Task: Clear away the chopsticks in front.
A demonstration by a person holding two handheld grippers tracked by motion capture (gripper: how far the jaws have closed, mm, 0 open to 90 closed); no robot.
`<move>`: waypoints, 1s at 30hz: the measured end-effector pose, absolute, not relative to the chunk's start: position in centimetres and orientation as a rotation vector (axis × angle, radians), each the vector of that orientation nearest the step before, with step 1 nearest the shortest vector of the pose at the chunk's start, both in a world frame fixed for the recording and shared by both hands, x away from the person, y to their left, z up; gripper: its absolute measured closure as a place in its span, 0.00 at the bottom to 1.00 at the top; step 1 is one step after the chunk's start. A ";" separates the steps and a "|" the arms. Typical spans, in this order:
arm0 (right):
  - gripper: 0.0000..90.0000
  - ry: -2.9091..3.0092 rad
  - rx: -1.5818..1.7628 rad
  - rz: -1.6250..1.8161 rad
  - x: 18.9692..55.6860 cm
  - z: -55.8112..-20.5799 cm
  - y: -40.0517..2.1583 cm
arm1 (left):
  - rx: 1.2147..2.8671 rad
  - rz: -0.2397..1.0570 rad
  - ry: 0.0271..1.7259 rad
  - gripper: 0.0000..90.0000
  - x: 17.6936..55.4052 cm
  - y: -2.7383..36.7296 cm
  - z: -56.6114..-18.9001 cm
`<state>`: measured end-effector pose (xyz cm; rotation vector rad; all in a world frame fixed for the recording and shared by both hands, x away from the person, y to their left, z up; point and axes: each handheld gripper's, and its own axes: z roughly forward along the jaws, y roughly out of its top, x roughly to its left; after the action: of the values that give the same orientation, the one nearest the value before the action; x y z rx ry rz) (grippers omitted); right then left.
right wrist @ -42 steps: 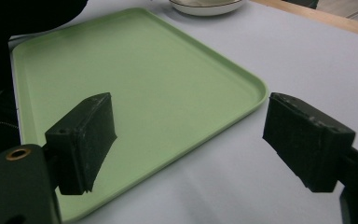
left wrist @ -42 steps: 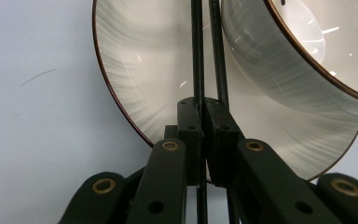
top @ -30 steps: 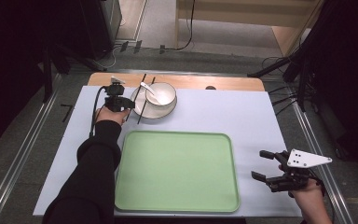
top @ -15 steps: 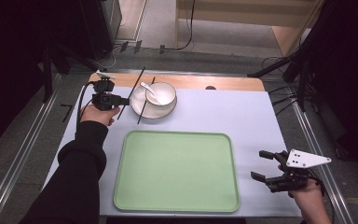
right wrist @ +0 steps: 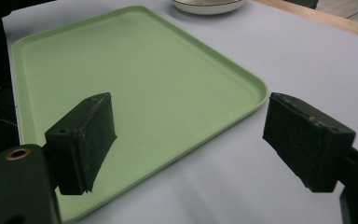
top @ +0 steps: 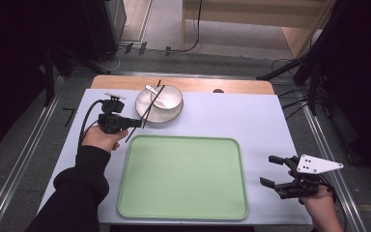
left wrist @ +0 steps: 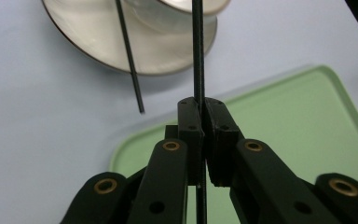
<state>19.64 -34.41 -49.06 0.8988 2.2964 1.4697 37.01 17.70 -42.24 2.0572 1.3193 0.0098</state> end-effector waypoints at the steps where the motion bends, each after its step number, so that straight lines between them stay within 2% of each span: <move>1: 0.19 2.298 0.902 1.470 19.6 -49.0 -34.4 | 2.059 0.002 1.314 0.96 36.5 17.6 -42.5; 12: 0.19 2.308 0.897 1.472 19.7 -49.0 -34.2 | 2.064 0.036 1.292 0.96 30.9 18.2 -44.6; 21: 0.19 2.320 0.884 1.466 20.0 -49.1 -33.9 | 2.103 -0.022 1.311 0.96 26.3 18.5 -46.6; 30: 0.19 2.333 0.879 1.464 20.2 -49.1 -33.7 | 2.106 -0.101 1.352 0.96 25.0 18.3 -47.9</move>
<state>20.16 -33.74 -49.08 0.8791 2.3334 1.4639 25.01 18.32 -47.91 2.1057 1.3515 -0.1014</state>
